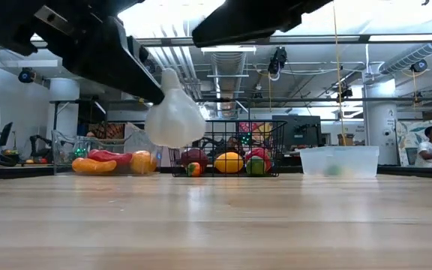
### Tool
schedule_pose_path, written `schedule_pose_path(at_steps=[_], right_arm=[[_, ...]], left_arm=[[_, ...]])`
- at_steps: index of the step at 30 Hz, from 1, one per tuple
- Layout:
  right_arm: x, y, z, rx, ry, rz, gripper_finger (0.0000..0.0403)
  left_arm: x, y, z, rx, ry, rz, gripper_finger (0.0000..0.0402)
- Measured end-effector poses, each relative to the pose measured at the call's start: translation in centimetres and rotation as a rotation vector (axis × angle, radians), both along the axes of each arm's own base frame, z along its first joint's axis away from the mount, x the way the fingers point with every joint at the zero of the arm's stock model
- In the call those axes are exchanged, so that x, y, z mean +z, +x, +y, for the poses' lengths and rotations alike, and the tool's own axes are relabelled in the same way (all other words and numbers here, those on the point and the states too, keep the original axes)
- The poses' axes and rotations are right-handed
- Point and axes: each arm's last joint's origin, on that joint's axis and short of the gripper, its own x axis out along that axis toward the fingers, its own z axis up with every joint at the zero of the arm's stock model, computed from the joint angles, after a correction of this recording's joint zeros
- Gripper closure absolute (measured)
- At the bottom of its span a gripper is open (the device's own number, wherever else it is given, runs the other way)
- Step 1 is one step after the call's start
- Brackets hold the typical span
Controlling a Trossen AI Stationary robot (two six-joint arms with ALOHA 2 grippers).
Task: Sort produce into baskets
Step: Put the garlic into the clear bin
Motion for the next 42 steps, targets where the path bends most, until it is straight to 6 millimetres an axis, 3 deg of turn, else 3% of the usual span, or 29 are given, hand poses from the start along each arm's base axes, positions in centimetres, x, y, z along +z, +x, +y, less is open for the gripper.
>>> schedule_pose_path(at_steps=[6,14,29,35,42], right_arm=[[1.5,-0.8,-0.4,0.000,-0.001,-0.003,0.0251],[2.9,-1.4,-0.7,-0.006,0.015,-0.021,0.0252],[2.7,-1.4,-0.7,-0.009,0.018,-0.012,0.0246],[2.7,-1.3,-1.0,-0.017,0.018,-0.011,0.0243],[2.7,-1.1,-1.4,-0.028,0.017,-0.011,0.0244]], left_arm=[[2.6,-0.8,2.0,0.120,0.076,0.061,0.0393],[5.6,-2.7,7.9,0.353,0.123,0.135,0.0393],[11.3,-8.4,18.6,0.723,0.256,0.111,0.0393],[11.1,-10.4,24.3,0.906,0.227,0.194,0.0396],[8.8,-11.6,29.3,0.965,0.015,0.297,0.0398]])
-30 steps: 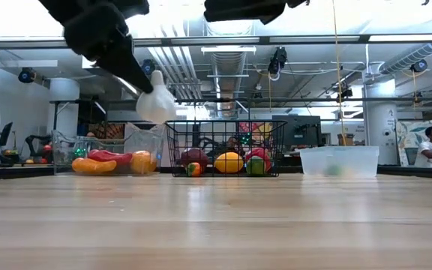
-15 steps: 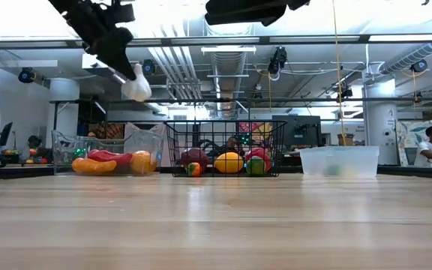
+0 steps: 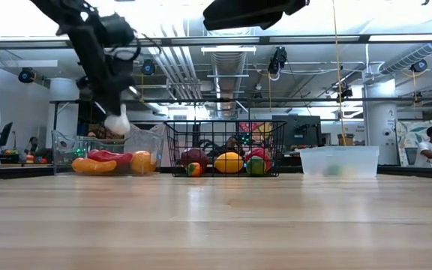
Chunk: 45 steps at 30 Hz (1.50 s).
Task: Sort produce into baskets
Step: Put the garlic into the clear bin, then put the tomato into the wire basket
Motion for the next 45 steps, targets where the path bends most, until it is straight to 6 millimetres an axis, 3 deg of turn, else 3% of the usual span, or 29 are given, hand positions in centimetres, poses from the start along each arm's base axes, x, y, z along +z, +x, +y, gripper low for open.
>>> schedule_pose_path(at_steps=[7,20,27,36,45], right_arm=[[-0.1,0.1,-0.3,-0.005,-0.007,0.002,0.0241],[-0.2,0.1,-0.5,-0.009,-0.009,0.007,0.0239],[-0.2,0.1,-0.5,-0.009,-0.009,0.007,0.0228],[-0.2,0.1,-0.5,-0.014,-0.002,0.006,0.0214],[0.6,-0.4,-0.7,-0.029,0.029,0.000,0.0213]], left_arm=[[-2.4,0.6,2.2,0.001,-0.084,0.102,0.0399],[-4.1,1.8,5.1,-0.006,-0.142,0.218,0.0399],[-4.7,2.2,5.5,-0.012,-0.141,0.254,0.0397],[-4.6,1.9,5.4,0.011,-0.118,0.284,0.0365],[-2.9,1.1,3.8,0.052,-0.124,0.241,0.0359]])
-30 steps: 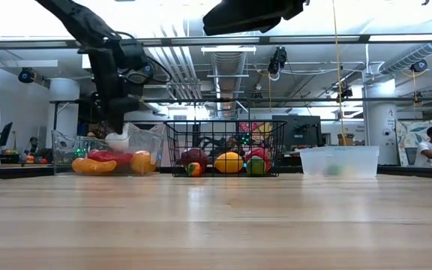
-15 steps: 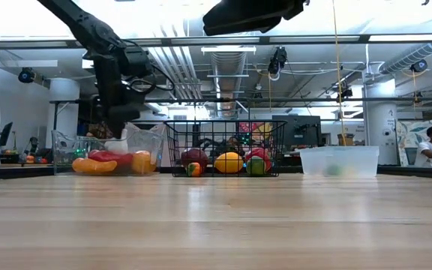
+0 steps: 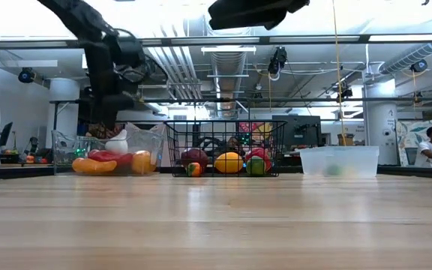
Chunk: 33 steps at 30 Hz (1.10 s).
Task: Sort produce into baskets
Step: Put the tomato into the wire basket
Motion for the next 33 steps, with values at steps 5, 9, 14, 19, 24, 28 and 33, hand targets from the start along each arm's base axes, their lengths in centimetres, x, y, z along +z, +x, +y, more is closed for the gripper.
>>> schedule_pose_path(at_steps=[5,9,14,19,24,28,33], right_arm=[[0.2,-0.6,-0.2,-0.035,0.048,0.038,0.0213],[0.3,-1.2,-0.5,-0.075,0.099,0.076,0.0213],[1.1,-2.4,-1.0,-0.126,0.161,0.115,0.0213],[2.2,-3.8,-1.5,-0.186,0.249,0.141,0.0213],[2.6,-5.3,-1.8,-0.264,0.340,0.200,0.0213],[2.4,-6.0,-1.7,-0.292,0.416,0.271,0.0213],[1.7,-6.5,-1.1,-0.274,0.505,0.390,0.0213]], left_arm=[[2.2,-0.4,-2.7,0.009,0.025,-0.078,0.0359],[4.2,-0.1,-5.6,-0.031,0.075,-0.186,0.0359],[6.2,0.6,-10.6,-0.140,0.092,-0.360,0.0359],[6.5,1.4,-16.6,-0.274,0.155,-0.457,0.0359],[5.9,1.7,-22.6,-0.427,0.213,-0.550,0.0359],[5.4,1.3,-26.3,-0.498,0.254,-0.607,0.0359],[4.6,1.1,-28.9,-0.558,0.273,-0.628,0.0359]])
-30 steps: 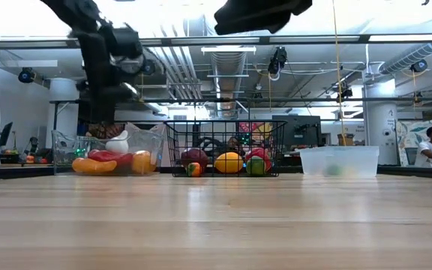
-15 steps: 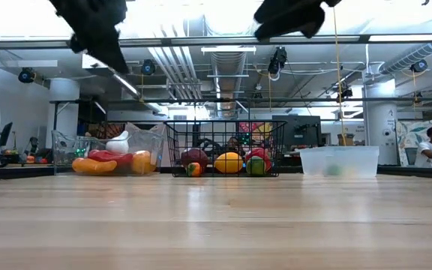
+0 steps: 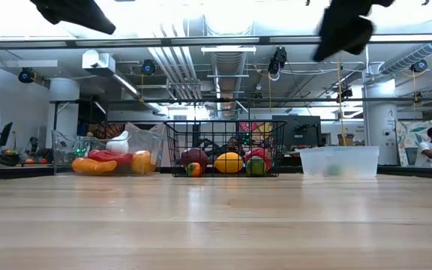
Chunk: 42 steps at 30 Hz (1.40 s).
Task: Sort produce into baskets
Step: Put the tomato into the wire basket
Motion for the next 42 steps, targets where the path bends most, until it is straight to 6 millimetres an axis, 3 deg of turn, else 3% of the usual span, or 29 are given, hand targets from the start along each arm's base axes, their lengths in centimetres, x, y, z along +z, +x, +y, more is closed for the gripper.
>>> schedule_pose_path(at_steps=[5,10,19,24,31,42], right_arm=[[-0.4,-1.0,1.3,0.075,0.082,0.092,0.0213],[0.5,-2.5,2.6,0.142,0.036,0.229,0.0204],[2.9,-4.9,4.9,0.214,-0.083,0.417,0.0111],[2.0,-5.5,6.6,0.254,-0.066,0.485,0.0070],[-0.4,-5.7,8.8,0.272,-0.103,0.568,0.0051],[-3.0,-5.2,9.4,0.224,-0.152,0.683,0.0036]], left_arm=[[-0.9,0.6,-0.6,-0.005,0.024,0.032,0.0359],[-1.3,1.0,-0.7,0.040,0.091,0.018,0.0359],[-1.1,1.0,-0.5,0.060,0.108,-0.003,0.0359],[-1.1,1.0,-0.5,0.062,0.104,-0.006,0.0360],[-1.1,1.1,-0.6,0.063,0.096,-0.011,0.0379],[-1.1,1.1,-0.6,0.064,0.088,-0.018,0.0399]])
